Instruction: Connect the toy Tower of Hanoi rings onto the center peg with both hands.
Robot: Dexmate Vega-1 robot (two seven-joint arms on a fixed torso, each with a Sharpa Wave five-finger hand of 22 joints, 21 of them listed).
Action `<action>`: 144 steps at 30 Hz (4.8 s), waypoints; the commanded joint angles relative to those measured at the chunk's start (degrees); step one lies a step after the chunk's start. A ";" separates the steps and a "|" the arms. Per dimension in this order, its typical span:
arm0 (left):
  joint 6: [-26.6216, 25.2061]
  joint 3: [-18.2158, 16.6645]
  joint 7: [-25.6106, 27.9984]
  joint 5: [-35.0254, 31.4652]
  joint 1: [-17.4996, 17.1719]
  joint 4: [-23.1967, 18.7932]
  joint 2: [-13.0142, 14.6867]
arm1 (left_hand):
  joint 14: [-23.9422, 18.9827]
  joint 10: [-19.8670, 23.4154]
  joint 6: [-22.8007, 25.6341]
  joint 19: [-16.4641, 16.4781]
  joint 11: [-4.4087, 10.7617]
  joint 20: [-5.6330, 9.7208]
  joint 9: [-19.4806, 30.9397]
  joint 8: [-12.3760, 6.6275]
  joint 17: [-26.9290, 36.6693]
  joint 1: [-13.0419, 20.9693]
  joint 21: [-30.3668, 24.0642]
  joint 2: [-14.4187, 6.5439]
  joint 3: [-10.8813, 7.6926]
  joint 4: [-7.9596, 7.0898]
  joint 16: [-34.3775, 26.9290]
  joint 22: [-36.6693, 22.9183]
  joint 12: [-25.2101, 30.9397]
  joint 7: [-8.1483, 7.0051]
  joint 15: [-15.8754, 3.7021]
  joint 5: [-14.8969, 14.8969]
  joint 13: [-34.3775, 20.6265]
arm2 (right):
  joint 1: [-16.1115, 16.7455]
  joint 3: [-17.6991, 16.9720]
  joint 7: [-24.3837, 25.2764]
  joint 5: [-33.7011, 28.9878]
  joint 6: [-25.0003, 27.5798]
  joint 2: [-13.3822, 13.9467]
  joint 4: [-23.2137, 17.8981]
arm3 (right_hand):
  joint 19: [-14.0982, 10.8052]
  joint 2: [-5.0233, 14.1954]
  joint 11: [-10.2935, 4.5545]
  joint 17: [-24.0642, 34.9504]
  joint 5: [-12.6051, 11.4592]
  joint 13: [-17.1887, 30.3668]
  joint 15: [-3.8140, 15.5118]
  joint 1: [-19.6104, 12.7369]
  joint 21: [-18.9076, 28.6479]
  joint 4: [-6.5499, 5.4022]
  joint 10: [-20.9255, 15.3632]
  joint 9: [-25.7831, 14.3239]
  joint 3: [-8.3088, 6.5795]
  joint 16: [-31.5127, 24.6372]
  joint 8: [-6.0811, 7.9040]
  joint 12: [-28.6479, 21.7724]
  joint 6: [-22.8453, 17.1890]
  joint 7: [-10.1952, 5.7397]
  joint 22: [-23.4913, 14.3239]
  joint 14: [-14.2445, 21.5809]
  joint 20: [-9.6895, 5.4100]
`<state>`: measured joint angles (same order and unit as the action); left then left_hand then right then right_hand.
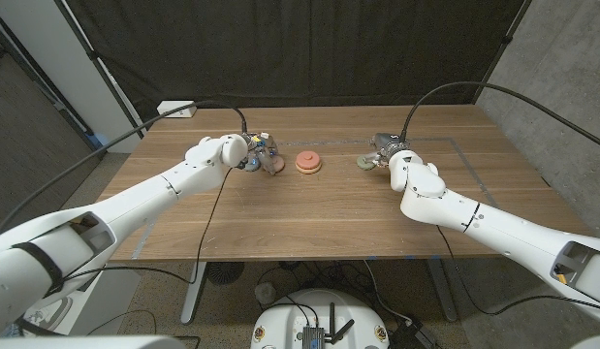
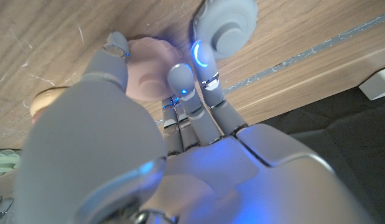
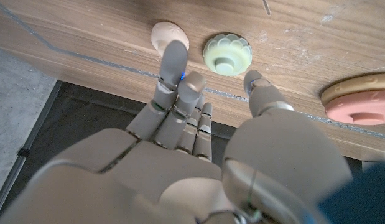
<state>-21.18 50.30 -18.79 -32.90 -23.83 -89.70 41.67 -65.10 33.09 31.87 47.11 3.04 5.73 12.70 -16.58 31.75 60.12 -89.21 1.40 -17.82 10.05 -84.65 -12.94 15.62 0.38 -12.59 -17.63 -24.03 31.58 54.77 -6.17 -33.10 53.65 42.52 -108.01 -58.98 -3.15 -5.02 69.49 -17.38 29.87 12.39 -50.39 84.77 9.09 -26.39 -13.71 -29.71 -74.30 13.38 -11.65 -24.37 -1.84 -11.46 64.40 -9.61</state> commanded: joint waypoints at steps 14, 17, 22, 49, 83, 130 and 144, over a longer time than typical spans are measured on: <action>-1.67 -2.90 -2.86 -0.55 -0.36 -7.42 3.52 | -0.39 5.26 0.11 0.56 4.99 6.32 0.65 0.40 0.50 -0.16 0.05 -0.20 -1.08 -0.79 0.81 -0.18 -0.60 0.23 0.11 -0.66 -3.59 | -0.01 0.14 -0.78 -0.89 0.87 0.47 -1.06 | 0.12 0.02 0.14 -0.14 -0.43 -0.08 0.32 0.11 0.21 0.24 -0.25 -0.22 -0.39 0.16 0.50 -0.06 -0.99 -0.19 -0.05 0.30 -3.01; -1.80 -3.45 -3.48 -0.35 -0.37 -8.29 3.89 | -0.74 5.70 0.21 0.62 5.16 6.34 0.68 0.45 0.69 -0.12 0.06 -0.16 -1.09 -0.76 0.67 -0.14 -0.54 0.24 0.10 -0.68 -3.80 | 0.08 0.10 -0.75 -0.85 0.85 0.49 -1.06 | 0.11 0.03 0.07 -0.07 -0.44 -0.12 0.31 0.09 0.22 0.23 -0.25 -0.22 -0.39 0.10 0.42 -0.05 -0.87 -0.16 -0.05 0.37 -3.01; -1.94 -4.05 -4.96 0.01 -0.10 -9.37 4.28 | -0.77 5.81 0.66 0.74 5.18 6.36 0.73 0.36 0.73 -0.04 0.02 -0.20 -1.16 -0.75 0.80 -0.14 -0.63 0.03 0.11 -0.73 -4.02 | 0.29 -0.16 -0.69 -0.56 0.88 0.51 -1.15 | 0.13 0.05 0.12 -0.11 -0.46 -0.16 0.31 0.08 0.20 0.21 -0.48 -0.21 -0.39 0.15 0.39 -0.14 -0.89 -0.16 -0.02 0.37 -3.01; 0.25 -5.20 -7.10 3.48 1.36 -9.63 3.84 | -1.40 6.68 1.43 0.92 5.57 6.36 1.08 0.64 1.89 0.29 -0.05 0.00 -1.45 -0.70 0.98 -0.28 -1.24 -0.27 0.11 -1.00 -5.57 | 0.95 -0.28 -0.99 -1.12 2.28 1.84 -3.32 | -0.44 0.20 0.10 0.14 -0.52 -0.33 0.31 0.00 0.62 0.16 -1.32 -0.17 -0.36 -0.27 0.28 -0.38 -1.14 0.04 -0.26 1.18 -3.01; 7.61 -2.14 -6.35 4.29 5.79 -2.67 -1.77 | -1.39 7.42 1.89 0.93 5.49 6.39 1.40 1.38 2.39 0.86 -0.04 -0.05 -1.72 -0.69 2.16 -0.20 -2.49 -0.27 0.07 -1.13 -6.83 | 0.86 -0.52 -0.88 -0.81 3.70 2.21 -4.02 | -0.61 0.15 0.04 0.27 -0.65 -0.31 0.30 0.12 0.72 0.14 -1.53 -0.15 -0.52 -0.58 0.18 -0.38 -1.38 0.03 -0.27 1.39 -3.02; 9.87 1.17 -5.40 5.04 8.19 3.96 -5.76 | -2.08 8.58 2.91 1.00 5.44 6.40 1.83 2.21 3.64 1.53 -0.09 -0.39 -1.88 -0.64 2.92 -0.16 -3.37 -0.31 0.06 -1.23 -7.65 | 0.71 -0.54 0.39 1.43 3.40 1.87 -2.95 | -0.50 0.17 0.08 0.35 -0.77 -0.25 0.29 0.32 0.62 0.09 -1.70 -0.15 -0.68 -0.74 0.09 -0.38 -1.58 0.02 -0.13 1.43 -3.01; 10.73 2.45 -5.89 5.15 9.52 6.81 -7.19 | -1.96 8.22 2.73 0.97 5.47 6.38 1.90 2.47 3.82 1.50 -0.18 -0.33 -1.85 -0.69 3.18 -0.34 -3.67 -0.34 0.07 -1.26 -7.70 | 0.44 -0.37 0.60 2.01 3.06 2.02 -2.45 | -0.60 0.18 -0.01 0.33 -0.81 -0.24 0.29 0.34 0.71 0.11 -1.70 -0.15 -0.73 -0.74 0.04 -0.34 -1.60 0.04 -0.21 1.43 -3.01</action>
<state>-11.17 51.55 -24.21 -27.81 -15.41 -85.31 35.75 -66.43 35.71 34.17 47.62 3.10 5.83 14.45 -13.92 35.37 60.48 -89.20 2.38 -18.28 10.51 -81.76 -13.04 12.04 0.14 -12.49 -18.51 -28.57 32.14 54.36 -5.86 -31.69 56.97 44.41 -110.81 -58.98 -3.15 -5.02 69.58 -17.80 29.47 12.80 -50.39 85.20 9.25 -27.66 -13.70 -29.87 -74.70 13.53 -11.66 -25.38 -1.83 -11.51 65.43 -9.62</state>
